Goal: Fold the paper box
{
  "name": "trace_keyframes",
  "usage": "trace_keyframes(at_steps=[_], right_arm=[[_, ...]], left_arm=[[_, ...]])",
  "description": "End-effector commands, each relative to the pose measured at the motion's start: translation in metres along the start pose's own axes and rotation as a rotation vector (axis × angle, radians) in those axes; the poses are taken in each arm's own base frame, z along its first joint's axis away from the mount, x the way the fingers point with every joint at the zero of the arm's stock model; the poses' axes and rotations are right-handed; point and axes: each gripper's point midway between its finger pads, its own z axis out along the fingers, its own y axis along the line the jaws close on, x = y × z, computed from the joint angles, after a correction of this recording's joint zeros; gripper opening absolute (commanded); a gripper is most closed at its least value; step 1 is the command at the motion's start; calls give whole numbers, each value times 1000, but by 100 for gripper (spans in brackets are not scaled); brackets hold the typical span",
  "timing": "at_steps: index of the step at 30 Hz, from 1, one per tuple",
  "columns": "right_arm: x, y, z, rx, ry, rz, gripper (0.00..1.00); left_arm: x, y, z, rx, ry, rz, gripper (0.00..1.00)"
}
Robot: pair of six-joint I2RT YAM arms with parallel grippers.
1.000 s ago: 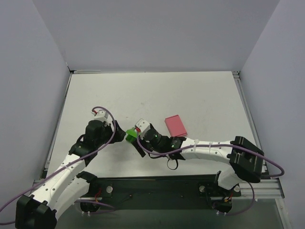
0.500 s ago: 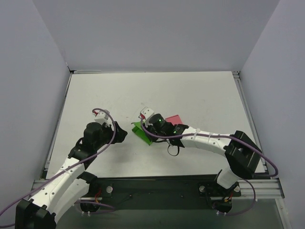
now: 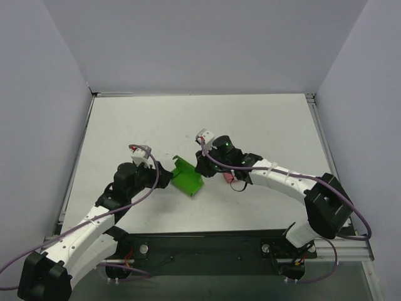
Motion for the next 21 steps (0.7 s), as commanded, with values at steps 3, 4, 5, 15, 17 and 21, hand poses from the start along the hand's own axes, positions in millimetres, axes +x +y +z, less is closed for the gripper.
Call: trace_keyframes(at_steps=[3, 4, 5, 15, 17, 21], right_arm=[[-17, 8, -14, -146, -66, 43, 0], [-17, 8, -15, -161, -65, 54, 0], [-18, 9, -16, -177, -65, 57, 0], [-19, 12, -21, -206, -70, 37, 0], [-18, 14, -22, -221, -67, 36, 0], [-18, 18, -26, -237, -72, 18, 0]], left_arm=[[-29, -20, 8, 88, -115, 90, 75], [-26, -19, 11, 83, -106, 93, 75], [-25, -21, 12, 91, -104, 111, 75], [-15, -27, 26, 66, -94, 217, 75], [-18, -26, 31, 51, -96, 227, 75], [-16, -20, 38, 23, -94, 236, 75]])
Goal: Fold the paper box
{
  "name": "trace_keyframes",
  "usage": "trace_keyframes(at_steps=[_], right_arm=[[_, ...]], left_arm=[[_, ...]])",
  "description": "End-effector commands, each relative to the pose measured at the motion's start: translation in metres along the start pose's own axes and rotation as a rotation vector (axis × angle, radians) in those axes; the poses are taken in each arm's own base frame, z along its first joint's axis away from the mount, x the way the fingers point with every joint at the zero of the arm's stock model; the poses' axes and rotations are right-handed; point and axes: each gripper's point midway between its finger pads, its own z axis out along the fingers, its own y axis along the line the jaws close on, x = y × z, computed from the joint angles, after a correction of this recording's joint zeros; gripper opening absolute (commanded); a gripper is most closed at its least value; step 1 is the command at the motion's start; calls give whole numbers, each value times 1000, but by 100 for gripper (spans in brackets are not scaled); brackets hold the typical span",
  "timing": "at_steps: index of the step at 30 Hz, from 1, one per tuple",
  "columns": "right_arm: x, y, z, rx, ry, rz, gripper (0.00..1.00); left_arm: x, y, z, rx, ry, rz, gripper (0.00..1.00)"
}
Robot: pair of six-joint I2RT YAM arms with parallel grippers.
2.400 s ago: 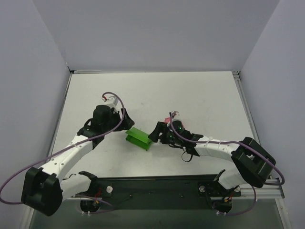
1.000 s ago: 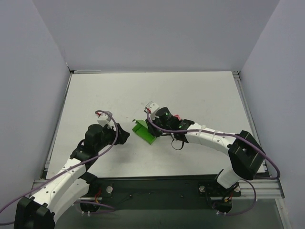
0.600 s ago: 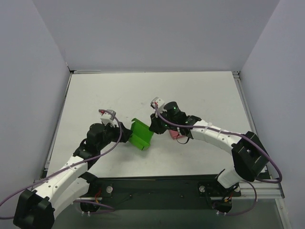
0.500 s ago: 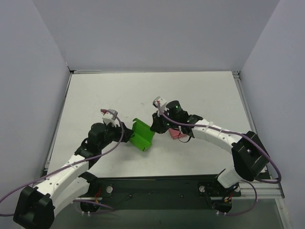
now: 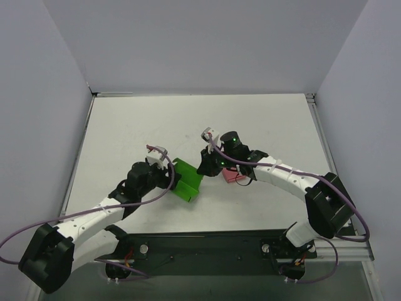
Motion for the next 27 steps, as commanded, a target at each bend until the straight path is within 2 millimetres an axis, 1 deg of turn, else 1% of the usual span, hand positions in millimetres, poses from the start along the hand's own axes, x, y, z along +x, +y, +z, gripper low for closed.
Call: trace_keyframes(at_steps=[1, 3, 6, 7, 8, 9, 10, 11, 12, 14, 16, 17, 18, 22, 24, 26, 27], right_arm=[[-20, 19, -13, -73, -71, -69, 0], [-19, 19, -14, -76, -68, -78, 0], [-18, 19, -14, -75, -66, -80, 0], [-18, 19, -14, -77, -66, -82, 0], [-17, 20, -14, -80, -64, -82, 0], [-17, 19, -14, -80, -63, -82, 0], [-17, 20, -13, -81, -63, -82, 0], [-18, 20, -14, -81, -64, -84, 0], [-18, 20, -13, -83, -64, -83, 0], [-18, 21, -13, -89, -64, -83, 0], [-19, 22, -13, -98, -64, -83, 0], [-19, 23, -13, -98, -64, -81, 0], [-19, 22, -13, -98, -63, -82, 0], [-16, 21, -11, -95, -49, -83, 0], [-15, 20, -12, -86, -39, -87, 0], [-16, 18, -11, -69, -39, -87, 0], [-16, 17, -10, -55, -40, -70, 0]], left_arm=[[-25, 1, 10, -25, -90, 44, 75], [-19, 4, 13, -43, -85, 56, 73], [-9, 2, 14, -39, -81, 79, 71], [-12, -1, 13, -35, -102, 93, 71], [-10, -3, 12, -29, -105, 102, 70], [-4, -3, 11, -29, -103, 113, 70], [-10, -5, 9, -25, -137, 122, 69], [-6, -8, 7, -15, -142, 144, 68], [-2, -7, 5, -19, -146, 151, 67], [-2, -5, 3, -29, -166, 162, 65], [-2, -4, 0, -35, -176, 165, 58], [-2, -3, 0, -39, -181, 164, 53], [-4, -3, -2, -36, -193, 163, 46], [-8, -10, -6, -7, -217, 175, 32], [-8, -14, -7, 14, -218, 185, 28], [-9, -17, -6, 27, -217, 197, 19], [-6, -19, -4, 36, -202, 201, 15]])
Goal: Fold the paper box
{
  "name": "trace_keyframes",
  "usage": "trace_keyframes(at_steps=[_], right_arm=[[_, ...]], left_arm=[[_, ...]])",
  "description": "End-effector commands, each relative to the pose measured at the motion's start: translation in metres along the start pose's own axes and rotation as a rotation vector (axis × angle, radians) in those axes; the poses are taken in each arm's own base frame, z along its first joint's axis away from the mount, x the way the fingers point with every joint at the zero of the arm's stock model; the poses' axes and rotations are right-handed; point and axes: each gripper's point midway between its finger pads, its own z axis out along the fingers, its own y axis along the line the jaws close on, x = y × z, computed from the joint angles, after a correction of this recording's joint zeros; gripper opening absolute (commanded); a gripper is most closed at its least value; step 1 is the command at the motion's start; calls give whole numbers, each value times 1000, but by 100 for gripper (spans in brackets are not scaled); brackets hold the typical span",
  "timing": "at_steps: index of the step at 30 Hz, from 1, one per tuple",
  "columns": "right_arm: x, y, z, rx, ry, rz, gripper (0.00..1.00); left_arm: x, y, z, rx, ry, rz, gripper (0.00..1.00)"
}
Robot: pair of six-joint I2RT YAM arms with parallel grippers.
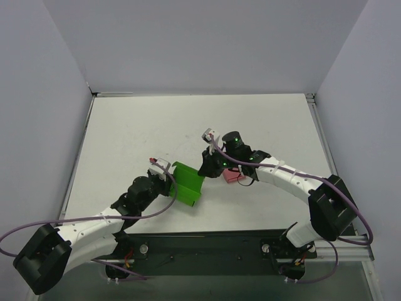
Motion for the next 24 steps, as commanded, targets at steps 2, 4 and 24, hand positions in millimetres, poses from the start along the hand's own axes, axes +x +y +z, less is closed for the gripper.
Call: trace_keyframes(at_steps=[2, 4, 24], right_arm=[[-20, 2, -3, 28, -53, -30, 0], [-21, -4, -3, 91, -61, 19, 12], [47, -5, -1, 517, -240, 266, 61]], left_arm=[[-18, -18, 4, 68, -65, 22, 4], [-13, -20, 6, 59, -50, 26, 0], [-3, 2, -17, -206, -158, -93, 0]])
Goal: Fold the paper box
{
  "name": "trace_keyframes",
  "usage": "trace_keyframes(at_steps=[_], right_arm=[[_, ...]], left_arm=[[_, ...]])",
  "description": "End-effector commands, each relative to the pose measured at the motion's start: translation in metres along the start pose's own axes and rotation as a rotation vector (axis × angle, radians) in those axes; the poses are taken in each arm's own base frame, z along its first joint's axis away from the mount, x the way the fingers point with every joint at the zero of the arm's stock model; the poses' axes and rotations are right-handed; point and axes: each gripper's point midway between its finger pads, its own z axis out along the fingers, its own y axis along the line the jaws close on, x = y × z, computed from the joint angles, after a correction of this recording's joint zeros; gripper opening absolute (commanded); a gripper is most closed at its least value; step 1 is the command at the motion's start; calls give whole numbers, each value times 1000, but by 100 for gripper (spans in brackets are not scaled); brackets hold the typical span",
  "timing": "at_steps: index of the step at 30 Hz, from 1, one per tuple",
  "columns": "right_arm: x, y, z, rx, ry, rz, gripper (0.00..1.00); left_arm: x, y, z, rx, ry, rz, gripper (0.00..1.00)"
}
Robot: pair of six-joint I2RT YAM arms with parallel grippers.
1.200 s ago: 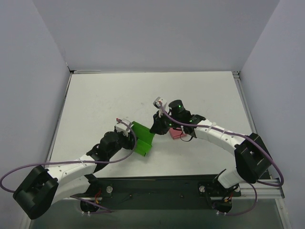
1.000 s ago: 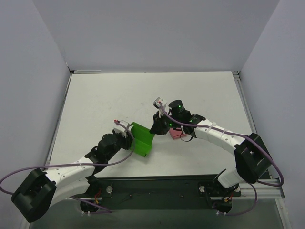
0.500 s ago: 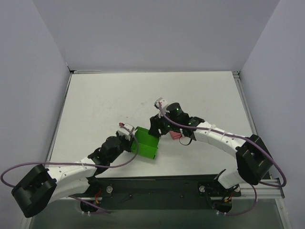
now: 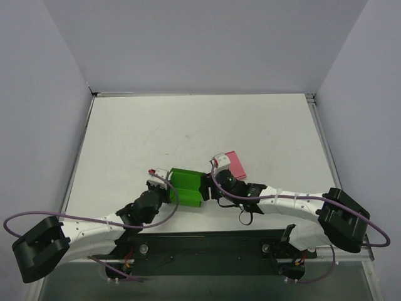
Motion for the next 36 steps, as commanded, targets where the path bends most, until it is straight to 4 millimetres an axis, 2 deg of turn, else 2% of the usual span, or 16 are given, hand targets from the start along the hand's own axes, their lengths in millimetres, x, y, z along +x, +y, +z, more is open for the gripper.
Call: trace_keyframes(at_steps=[1, 5, 8, 15, 19, 22, 23, 25, 29, 33, 34, 36], right_arm=[[-22, 12, 6, 27, -100, 102, 60], [-25, 20, 15, 23, -84, 115, 56], [-20, 18, 20, 49, -62, 121, 53], [-22, 12, 35, 84, -69, 63, 51], [-18, 15, 41, 72, -53, 71, 45], [-18, 15, 43, 75, -55, 70, 35], [-19, 15, 43, 75, -59, 70, 26], [-20, 13, 44, 81, -67, 64, 21], [-24, 15, 47, 83, -72, 51, 3], [-23, 17, 53, 95, -58, 41, 0], [-23, 18, 54, 98, -57, 47, 0], [-26, 21, 56, 104, -64, 50, 0]], left_arm=[[-27, -4, -3, -12, -122, -69, 0], [-26, -2, -9, -24, -140, -51, 0], [-28, -3, -14, -27, -159, -45, 0], [-24, -6, -18, -19, -171, -24, 0], [-26, -7, -19, -24, -179, -21, 0], [-26, -7, -20, -24, -181, -13, 0], [-26, -7, -21, -25, -184, -12, 0], [-26, -8, -22, -22, -186, -10, 0], [-25, -9, -24, -29, -195, -4, 0], [-26, -9, -27, -68, -207, 12, 0], [-20, -11, -28, -70, -196, 32, 0], [-21, -17, -27, -66, -206, 30, 0]])
